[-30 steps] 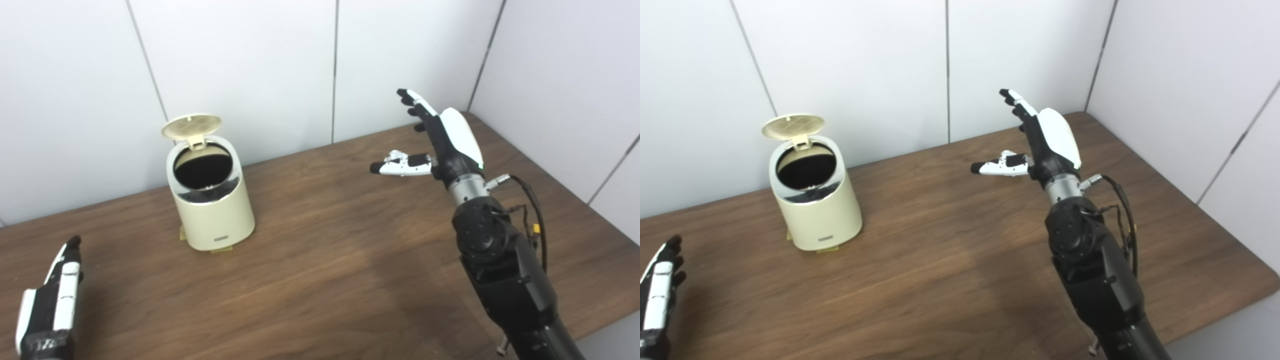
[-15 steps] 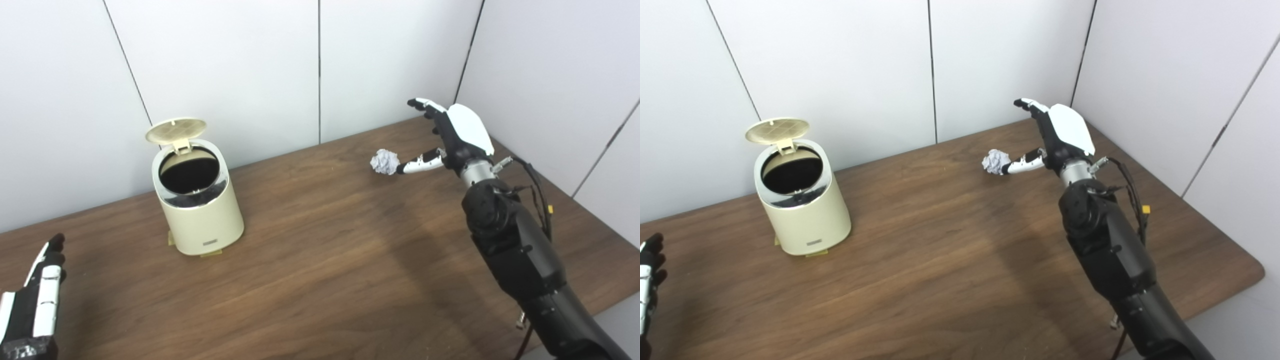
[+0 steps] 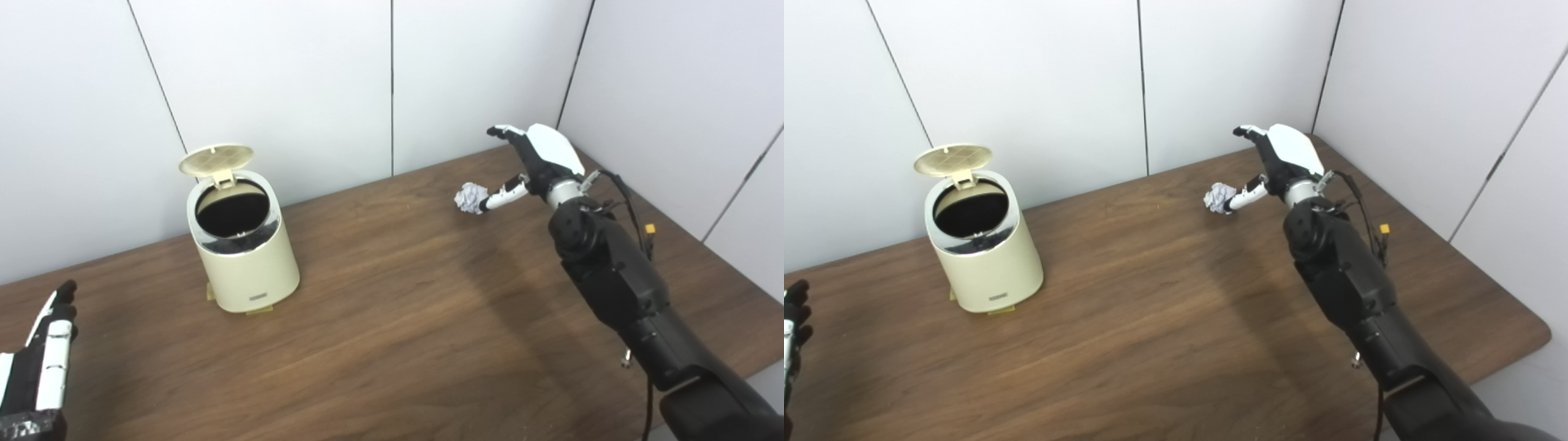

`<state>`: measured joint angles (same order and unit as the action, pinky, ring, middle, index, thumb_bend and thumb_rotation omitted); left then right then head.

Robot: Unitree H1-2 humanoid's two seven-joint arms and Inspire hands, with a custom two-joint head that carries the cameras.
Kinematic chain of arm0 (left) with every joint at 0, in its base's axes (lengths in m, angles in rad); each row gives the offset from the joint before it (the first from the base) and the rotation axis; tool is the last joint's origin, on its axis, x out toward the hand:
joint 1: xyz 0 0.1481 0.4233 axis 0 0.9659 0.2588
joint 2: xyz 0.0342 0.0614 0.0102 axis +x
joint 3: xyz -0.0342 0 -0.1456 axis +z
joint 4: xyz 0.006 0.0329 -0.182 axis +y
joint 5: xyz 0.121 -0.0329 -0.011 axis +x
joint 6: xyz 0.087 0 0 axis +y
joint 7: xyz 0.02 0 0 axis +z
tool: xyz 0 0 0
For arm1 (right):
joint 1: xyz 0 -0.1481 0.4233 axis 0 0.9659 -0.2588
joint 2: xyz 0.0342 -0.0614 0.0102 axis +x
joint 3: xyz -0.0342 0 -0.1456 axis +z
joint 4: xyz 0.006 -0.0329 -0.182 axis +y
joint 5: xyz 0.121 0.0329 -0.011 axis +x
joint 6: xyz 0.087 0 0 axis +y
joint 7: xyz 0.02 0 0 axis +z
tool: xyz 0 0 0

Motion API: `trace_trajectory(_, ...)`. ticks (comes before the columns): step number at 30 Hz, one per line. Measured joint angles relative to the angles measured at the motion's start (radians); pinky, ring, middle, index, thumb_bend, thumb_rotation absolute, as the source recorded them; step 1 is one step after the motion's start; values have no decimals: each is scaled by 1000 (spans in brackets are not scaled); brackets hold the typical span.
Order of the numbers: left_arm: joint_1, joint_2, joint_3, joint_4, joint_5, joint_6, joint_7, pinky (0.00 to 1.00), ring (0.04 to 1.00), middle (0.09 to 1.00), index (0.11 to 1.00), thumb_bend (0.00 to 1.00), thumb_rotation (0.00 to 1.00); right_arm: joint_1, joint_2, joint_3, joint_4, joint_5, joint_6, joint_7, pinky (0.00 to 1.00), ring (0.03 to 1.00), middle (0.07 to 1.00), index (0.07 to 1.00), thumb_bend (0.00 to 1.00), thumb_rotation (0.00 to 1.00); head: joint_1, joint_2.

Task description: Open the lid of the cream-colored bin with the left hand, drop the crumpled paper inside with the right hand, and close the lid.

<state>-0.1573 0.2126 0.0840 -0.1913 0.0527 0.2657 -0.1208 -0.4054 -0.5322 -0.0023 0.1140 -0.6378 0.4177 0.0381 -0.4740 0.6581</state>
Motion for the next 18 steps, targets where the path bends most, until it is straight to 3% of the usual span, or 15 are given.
trace_trajectory(13, 11, 32, 2, -16, 1, -5, -2, 1000, 1000, 1000, 1000, 450, 1000, -46, 11, 86, 215, -4, -30, -37, 690, 821, 848, 844, 955, 154, 8, 9)
trace_trajectory(18, 12, 37, -2, -29, 1, -5, -5, 1000, 1000, 989, 1000, 471, 1000, -77, 9, 94, 277, 1, -31, -41, 681, 801, 833, 836, 958, 158, 23, 14)
